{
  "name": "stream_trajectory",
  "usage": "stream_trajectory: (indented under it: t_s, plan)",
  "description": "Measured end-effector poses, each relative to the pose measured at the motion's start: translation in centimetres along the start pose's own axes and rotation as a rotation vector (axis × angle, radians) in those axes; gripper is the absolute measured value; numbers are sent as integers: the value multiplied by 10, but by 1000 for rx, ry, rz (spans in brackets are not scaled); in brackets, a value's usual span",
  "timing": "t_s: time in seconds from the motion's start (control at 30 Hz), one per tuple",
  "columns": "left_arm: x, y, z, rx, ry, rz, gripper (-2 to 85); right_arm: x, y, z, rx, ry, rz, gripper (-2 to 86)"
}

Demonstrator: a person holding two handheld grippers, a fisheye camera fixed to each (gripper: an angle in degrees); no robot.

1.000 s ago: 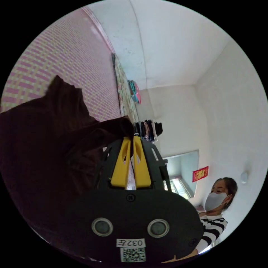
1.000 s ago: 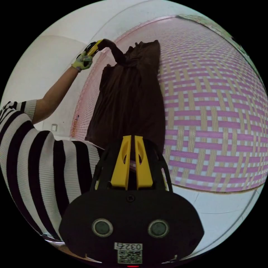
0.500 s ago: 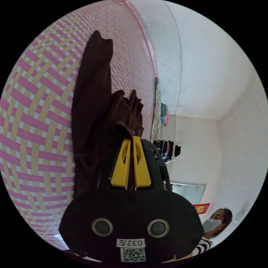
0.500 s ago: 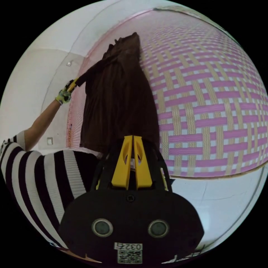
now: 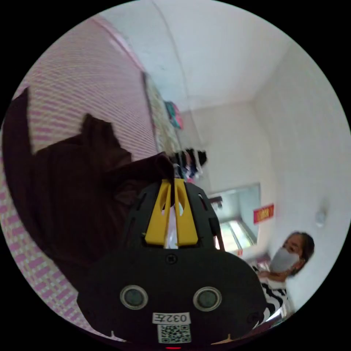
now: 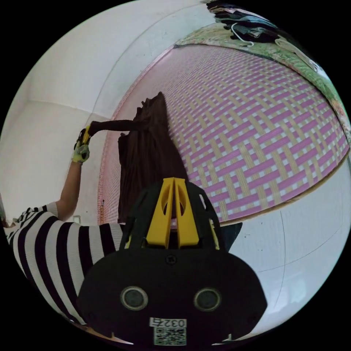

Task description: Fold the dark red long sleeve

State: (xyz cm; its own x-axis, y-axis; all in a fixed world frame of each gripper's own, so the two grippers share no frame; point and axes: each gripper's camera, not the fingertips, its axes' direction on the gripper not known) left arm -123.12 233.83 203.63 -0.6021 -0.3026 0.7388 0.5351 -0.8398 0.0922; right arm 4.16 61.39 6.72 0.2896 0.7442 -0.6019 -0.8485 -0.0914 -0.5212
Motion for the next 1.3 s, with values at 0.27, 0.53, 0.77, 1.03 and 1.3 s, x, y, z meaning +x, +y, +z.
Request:
stream_trajectory:
  t_s: [0.27,0.53,0.77,1.03,1.3]
  plan:
    - [45,221,256,-679,-219,230,-9,12,-84,-75,-39,-100,-48,-8]
    - [-121,351,342,-597,-425,-41,-9,-41,-219,-83,-289,-200,-265,43]
    - [-157,387,332,-397,-412,-73,-9,-108,-344,-59,-468,-236,-290,89]
    - [-150,376,240,111,-151,90,-9,-145,-443,-58,-618,-415,-66,129]
    - [-196,388,221,180,-190,156,-9,-202,-484,-96,-717,-335,-52,114]
